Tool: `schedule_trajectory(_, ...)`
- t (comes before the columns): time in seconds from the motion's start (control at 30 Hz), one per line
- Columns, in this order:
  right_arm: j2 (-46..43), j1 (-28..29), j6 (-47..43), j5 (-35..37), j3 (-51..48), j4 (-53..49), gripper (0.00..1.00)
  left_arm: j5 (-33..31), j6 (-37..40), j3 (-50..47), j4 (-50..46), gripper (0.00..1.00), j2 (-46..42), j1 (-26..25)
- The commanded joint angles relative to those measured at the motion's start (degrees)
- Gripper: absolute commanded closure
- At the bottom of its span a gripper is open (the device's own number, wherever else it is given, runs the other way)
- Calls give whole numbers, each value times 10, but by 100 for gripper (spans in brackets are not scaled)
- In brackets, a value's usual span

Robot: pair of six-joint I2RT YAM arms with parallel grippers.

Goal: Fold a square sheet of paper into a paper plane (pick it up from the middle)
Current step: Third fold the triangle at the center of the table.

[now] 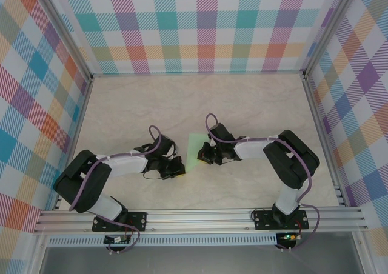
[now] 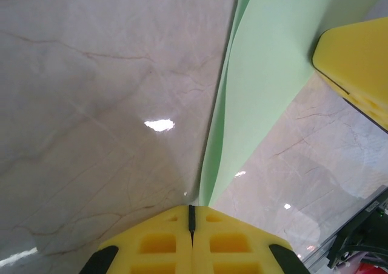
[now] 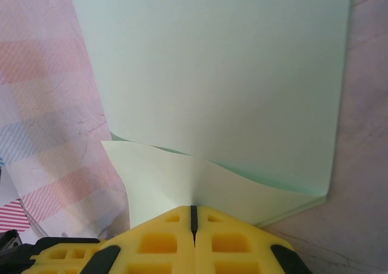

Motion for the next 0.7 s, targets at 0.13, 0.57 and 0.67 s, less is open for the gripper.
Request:
schedule_trajectory(0.13, 16, -2, -9, 40, -7, -39, 95, -15, -55, -2, 67, 95, -44, -1)
schedule_trajectory(0.57, 9, -2, -18, 35, -8, -34, 95, -4, -65, -1, 113, 96, 42, -1)
schedule_trajectory(0.67, -1, 0, -35, 27, -5, -23, 95, -13, -60, -10, 93, 96, 47, -1)
